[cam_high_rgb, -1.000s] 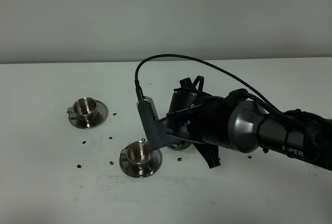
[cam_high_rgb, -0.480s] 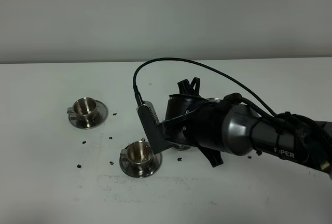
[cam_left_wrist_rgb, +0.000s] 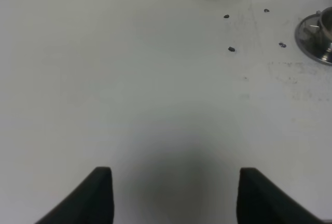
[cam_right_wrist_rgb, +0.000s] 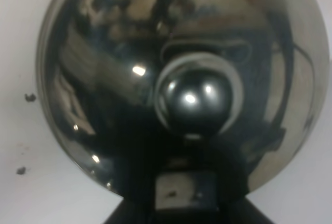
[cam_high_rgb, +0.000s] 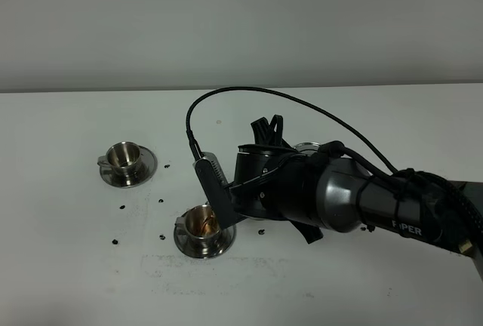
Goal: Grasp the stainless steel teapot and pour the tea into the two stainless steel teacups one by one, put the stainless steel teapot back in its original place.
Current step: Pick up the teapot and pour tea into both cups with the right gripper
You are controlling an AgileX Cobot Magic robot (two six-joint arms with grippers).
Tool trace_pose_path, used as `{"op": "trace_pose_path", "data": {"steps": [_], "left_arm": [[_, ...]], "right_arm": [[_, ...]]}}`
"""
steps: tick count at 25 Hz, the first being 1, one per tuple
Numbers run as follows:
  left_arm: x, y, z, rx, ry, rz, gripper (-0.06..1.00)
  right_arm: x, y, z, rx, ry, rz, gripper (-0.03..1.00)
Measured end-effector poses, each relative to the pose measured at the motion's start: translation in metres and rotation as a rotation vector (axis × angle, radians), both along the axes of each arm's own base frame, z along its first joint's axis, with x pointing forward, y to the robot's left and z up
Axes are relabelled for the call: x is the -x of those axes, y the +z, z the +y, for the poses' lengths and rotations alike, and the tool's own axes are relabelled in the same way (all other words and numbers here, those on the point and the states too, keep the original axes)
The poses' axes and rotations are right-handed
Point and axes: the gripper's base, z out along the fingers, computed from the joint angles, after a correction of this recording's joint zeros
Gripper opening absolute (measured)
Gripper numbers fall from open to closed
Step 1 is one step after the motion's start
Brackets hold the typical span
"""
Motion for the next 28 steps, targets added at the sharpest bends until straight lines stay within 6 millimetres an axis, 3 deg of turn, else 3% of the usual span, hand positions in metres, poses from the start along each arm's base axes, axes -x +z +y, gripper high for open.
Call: {"op": "trace_pose_path", "data": {"steps": [28], "left_arm": [[0.0000, 0.0000, 0.0000, -0.001, -0.001, 0.000, 0.53]], "right_arm": [[-0.0004, 0.0035, 0.0023, 0.046, 0.038, -0.040, 0.18]]}}
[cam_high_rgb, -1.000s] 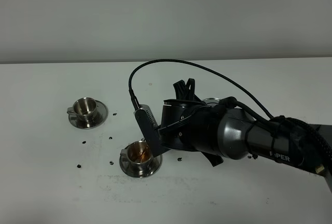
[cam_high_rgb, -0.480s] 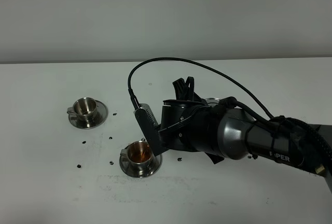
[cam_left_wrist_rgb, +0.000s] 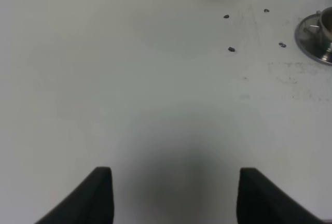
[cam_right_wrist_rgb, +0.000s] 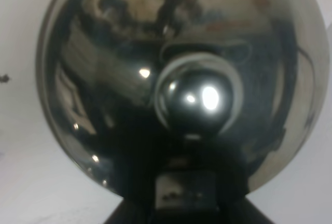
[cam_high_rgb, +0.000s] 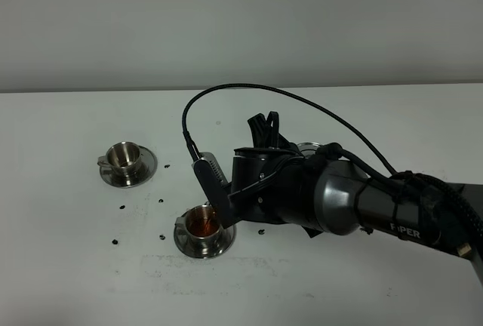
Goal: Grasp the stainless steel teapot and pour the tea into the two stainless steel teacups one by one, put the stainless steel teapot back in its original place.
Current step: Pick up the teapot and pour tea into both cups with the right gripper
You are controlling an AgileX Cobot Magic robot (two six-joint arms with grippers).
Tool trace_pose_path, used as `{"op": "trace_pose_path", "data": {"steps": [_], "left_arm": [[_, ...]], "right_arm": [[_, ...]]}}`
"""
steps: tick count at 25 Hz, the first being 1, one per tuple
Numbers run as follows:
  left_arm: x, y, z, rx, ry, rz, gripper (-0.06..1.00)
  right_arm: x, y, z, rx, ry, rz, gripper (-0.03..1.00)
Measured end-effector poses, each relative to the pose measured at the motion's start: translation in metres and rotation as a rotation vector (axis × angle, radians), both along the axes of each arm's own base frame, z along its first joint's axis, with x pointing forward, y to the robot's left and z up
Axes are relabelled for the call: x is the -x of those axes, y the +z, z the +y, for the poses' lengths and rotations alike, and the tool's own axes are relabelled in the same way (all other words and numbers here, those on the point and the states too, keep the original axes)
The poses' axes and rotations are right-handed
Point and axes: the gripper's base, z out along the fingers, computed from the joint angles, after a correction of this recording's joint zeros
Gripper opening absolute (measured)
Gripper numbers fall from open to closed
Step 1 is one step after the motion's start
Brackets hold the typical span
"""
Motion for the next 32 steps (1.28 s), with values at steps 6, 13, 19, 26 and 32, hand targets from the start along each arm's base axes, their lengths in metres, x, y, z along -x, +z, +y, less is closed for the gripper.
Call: {"op": "trace_pose_path", "data": {"steps": [6, 13, 19, 26, 32], "left_arm": [[0.0000, 0.0000, 0.0000, 0.000, 0.000, 0.000, 0.53], [0.0000, 0.0000, 0.0000, 0.000, 0.000, 0.000, 0.53], [0.0000, 0.0000, 0.0000, 0.000, 0.000, 0.000, 0.53], [0.0000, 0.0000, 0.0000, 0.001, 0.001, 0.000, 0.53], [0.0000, 0.0000, 0.0000, 0.001, 0.001, 0.000, 0.53]], "right_arm": [[0.0001, 0.0013, 0.0015, 0.015, 0.017, -0.015, 0.18], [-0.0005, 0.0022, 0.0018, 0.025, 0.027, -0.026, 0.18], [-0.0004, 0.0025, 0.0022, 0.028, 0.031, -0.029, 0.18], [-0.0005, 0.0027, 0.0023, 0.030, 0.033, -0.031, 0.18], [-0.0006, 0.0028, 0.0023, 0.032, 0.034, -0.033, 0.18]]}}
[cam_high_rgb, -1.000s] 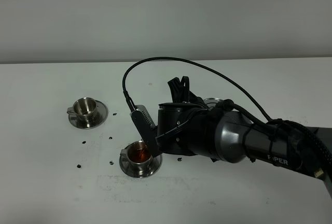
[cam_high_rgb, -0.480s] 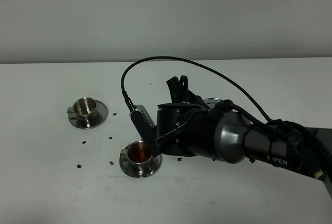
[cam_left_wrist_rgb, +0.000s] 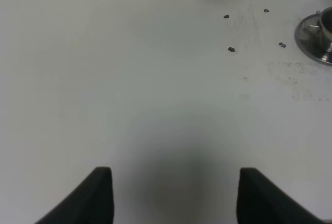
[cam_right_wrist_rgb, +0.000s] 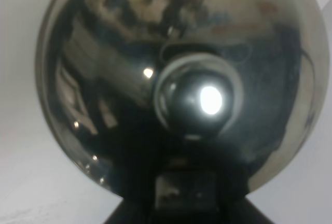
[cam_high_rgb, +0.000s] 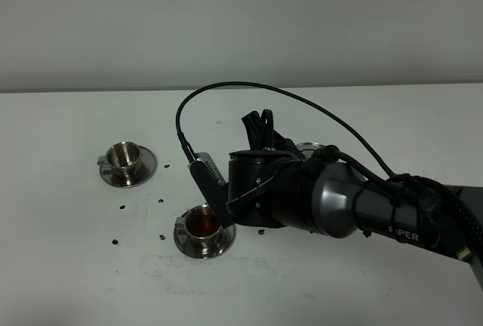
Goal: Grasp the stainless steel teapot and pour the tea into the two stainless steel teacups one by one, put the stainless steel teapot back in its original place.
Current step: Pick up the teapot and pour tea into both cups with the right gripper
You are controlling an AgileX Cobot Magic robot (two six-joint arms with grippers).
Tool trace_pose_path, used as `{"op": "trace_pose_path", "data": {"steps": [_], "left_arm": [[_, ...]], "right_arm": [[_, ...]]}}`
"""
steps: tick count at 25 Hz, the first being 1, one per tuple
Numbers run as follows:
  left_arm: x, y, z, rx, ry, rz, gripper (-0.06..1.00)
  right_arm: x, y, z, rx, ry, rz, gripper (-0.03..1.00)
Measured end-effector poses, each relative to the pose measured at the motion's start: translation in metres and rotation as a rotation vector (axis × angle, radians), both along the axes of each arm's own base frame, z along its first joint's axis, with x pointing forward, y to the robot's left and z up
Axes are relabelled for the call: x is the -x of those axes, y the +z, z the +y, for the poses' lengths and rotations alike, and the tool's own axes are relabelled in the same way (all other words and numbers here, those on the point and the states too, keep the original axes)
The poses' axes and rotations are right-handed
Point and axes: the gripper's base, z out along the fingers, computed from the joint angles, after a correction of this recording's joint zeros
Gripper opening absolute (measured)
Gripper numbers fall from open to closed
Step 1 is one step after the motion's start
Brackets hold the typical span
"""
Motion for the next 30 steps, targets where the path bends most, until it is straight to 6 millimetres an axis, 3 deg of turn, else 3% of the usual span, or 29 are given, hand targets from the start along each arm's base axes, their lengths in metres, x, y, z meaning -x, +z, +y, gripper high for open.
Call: {"op": "trace_pose_path", "data": {"steps": [24, 30], "left_arm": [[0.000, 0.000, 0.000, -0.001, -0.001, 0.000, 0.53], [0.000, 0.000, 0.000, -0.001, -0.001, 0.000, 0.53]], "right_arm": [[0.005, -0.005, 0.001, -0.075, -0.064, 0.057, 0.18], [0.006, 0.009, 0.003, -0.144, -0.111, 0.065, 0.18]]}}
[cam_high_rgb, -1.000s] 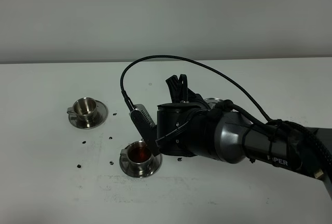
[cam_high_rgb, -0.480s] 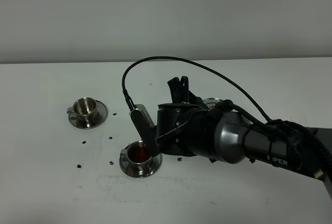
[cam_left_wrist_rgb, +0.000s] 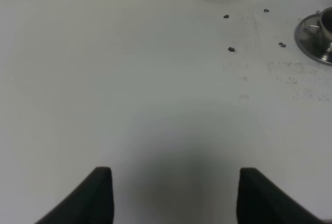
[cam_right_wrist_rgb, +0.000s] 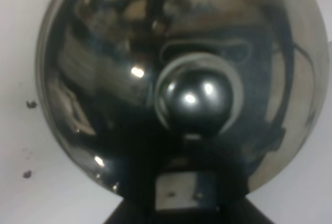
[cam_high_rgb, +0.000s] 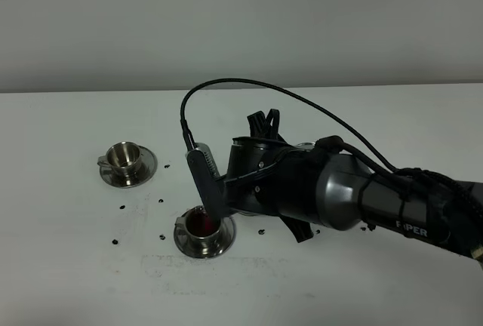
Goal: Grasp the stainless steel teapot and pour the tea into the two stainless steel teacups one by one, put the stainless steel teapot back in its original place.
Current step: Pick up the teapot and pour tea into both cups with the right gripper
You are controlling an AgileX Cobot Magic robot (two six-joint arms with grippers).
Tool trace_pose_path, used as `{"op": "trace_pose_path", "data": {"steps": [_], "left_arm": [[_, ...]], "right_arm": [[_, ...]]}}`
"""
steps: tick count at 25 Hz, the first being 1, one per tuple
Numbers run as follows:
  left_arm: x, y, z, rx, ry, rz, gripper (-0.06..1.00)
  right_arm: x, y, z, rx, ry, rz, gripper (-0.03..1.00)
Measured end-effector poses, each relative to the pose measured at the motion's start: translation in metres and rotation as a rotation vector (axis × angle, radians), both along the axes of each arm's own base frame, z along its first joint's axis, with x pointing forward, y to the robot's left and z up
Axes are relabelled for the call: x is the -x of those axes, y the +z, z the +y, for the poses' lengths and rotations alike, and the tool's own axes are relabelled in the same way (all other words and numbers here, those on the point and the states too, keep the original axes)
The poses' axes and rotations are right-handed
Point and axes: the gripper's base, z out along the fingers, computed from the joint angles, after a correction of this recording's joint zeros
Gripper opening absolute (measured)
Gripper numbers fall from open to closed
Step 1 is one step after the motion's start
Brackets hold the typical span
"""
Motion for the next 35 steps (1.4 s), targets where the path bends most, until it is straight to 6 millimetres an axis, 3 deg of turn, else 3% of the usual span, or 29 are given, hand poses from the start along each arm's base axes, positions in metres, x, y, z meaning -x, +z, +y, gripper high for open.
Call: {"op": "trace_pose_path", "data": {"steps": [7, 14, 18, 24, 35], "left_arm": [[0.000, 0.000, 0.000, 0.000, 0.000, 0.000, 0.53], [0.000, 0.000, 0.000, 0.000, 0.000, 0.000, 0.53], [0.000, 0.000, 0.000, 0.000, 0.000, 0.000, 0.53], [0.000, 0.000, 0.000, 0.000, 0.000, 0.000, 0.53], [0.000, 0.000, 0.000, 0.000, 0.000, 0.000, 0.53]], "right_arm": [[0.013, 0.032, -0.002, -0.170, -0.072, 0.038, 0.18], [0.044, 0.058, -0.002, -0.461, -0.171, 0.194, 0.18], [0.059, 0.047, -0.003, -0.576, -0.184, 0.262, 0.18], [0.067, 0.018, -0.013, -0.599, -0.245, 0.338, 0.18], [0.056, -0.023, -0.014, -0.539, -0.315, 0.405, 0.18]]}}
